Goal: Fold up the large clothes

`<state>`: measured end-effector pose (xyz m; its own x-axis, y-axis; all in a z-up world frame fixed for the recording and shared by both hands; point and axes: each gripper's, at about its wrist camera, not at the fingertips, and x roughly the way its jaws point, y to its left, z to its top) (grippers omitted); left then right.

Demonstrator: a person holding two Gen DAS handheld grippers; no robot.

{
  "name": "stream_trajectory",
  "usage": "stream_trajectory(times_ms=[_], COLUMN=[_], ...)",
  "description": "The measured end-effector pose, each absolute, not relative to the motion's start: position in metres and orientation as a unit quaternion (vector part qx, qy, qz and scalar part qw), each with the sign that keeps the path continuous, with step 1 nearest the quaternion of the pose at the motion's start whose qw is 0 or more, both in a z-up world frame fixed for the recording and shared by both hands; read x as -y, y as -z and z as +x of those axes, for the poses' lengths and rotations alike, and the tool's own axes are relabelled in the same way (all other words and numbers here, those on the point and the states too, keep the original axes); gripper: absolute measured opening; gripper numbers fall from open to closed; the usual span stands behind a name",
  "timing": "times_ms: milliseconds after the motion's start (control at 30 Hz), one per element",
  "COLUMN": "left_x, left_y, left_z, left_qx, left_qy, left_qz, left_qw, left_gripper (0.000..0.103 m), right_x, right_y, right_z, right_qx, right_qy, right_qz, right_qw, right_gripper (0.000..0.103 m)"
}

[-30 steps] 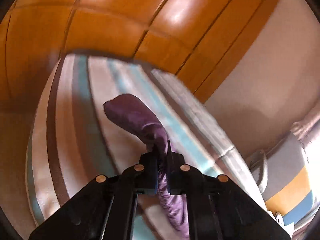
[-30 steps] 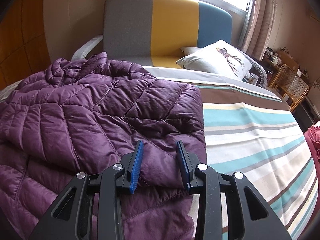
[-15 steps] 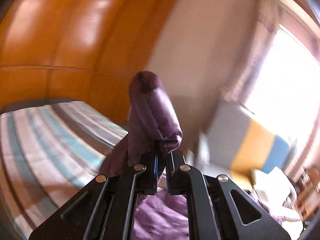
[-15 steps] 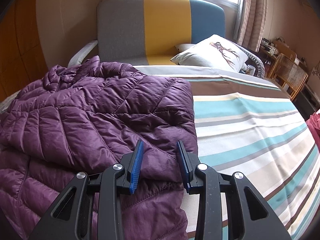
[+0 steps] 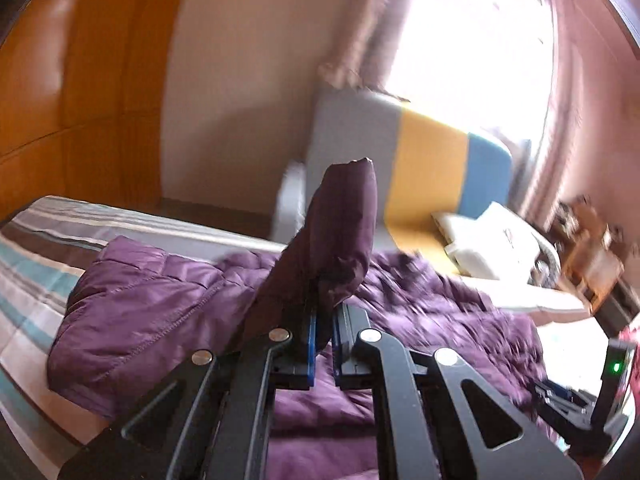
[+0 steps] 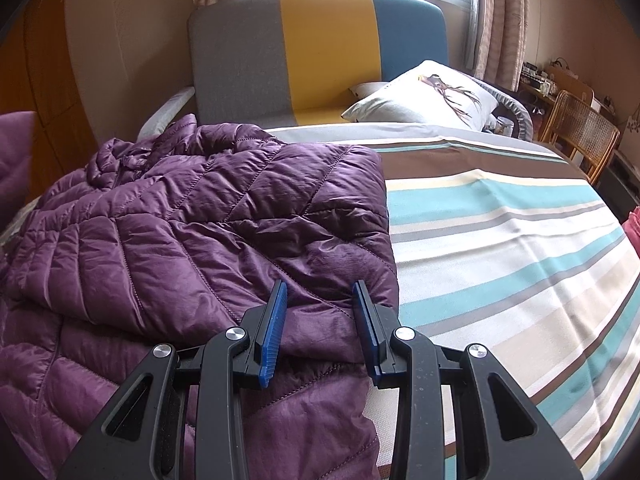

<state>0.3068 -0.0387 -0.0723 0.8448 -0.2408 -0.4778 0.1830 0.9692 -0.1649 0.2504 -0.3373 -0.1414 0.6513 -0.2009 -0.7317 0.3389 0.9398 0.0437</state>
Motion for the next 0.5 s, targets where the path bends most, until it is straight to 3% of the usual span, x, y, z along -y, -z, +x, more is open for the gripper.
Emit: stream_trajectory(times_ms=[300, 500], left_x=[0.135, 0.149], left_y=[0.107, 0.13], left_z=[0.301, 0.31], left_qx=[-0.308, -0.353], left_qy=[0.183, 0.206], left_qz=[-0.009, 0.008], left_qw=[0.934, 0.913], left_gripper=[0.005, 0.01], right_x=[0.341, 0.341], right_y=[0.144, 0.145], right_z=[0.251, 0.252], right_qx=[-0.391, -0.395], right_qy=[0.145, 0.144], right_qz=[0.098, 0.099], right_qw=[0.904, 0.902], right_gripper=[0.034, 0.034])
